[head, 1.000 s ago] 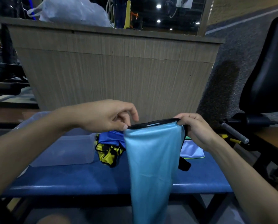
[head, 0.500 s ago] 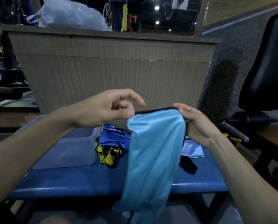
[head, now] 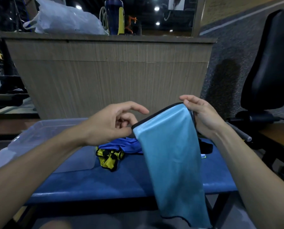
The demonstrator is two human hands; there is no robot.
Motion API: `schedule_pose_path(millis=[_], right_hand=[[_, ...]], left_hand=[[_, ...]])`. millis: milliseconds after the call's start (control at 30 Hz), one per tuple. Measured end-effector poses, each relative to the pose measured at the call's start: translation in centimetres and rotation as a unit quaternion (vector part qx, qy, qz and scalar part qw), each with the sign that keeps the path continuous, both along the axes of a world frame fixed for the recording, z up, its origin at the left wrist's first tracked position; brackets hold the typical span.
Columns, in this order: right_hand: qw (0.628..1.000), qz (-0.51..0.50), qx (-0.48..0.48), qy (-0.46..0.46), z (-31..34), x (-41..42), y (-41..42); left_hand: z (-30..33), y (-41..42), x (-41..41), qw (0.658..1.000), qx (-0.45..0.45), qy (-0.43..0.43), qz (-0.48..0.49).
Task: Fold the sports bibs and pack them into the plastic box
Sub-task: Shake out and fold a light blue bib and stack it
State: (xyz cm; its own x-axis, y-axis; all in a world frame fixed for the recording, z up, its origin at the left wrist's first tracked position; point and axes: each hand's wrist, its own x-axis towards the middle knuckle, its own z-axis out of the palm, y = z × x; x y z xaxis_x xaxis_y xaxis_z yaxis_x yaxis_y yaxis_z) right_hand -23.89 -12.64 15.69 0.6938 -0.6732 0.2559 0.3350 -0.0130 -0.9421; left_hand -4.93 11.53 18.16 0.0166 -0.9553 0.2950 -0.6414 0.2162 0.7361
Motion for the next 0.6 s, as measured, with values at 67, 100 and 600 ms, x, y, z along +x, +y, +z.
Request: schedule_pose_path(millis=[67, 100, 600], right_hand=[[1.000, 0.004, -0.010, 0.011, -0.3, -0.1, -0.1], [1.000, 0.008, -0.015, 0.012, -0.4, -0.1, -0.2], [0.992, 0.048, -0.107, 0.035, -2.0, -0.7, 0.0]], left_hand=[[-0.1, -0.3, -0.5, 1.000, -0.015, -0.009, 0.006], [-0.1, -0.5, -0.7, 0.999, -0.023, -0.026, 0.011], [4.0, -2.4, 0.5, 0.810, 0.078, -0.548, 0.192]])
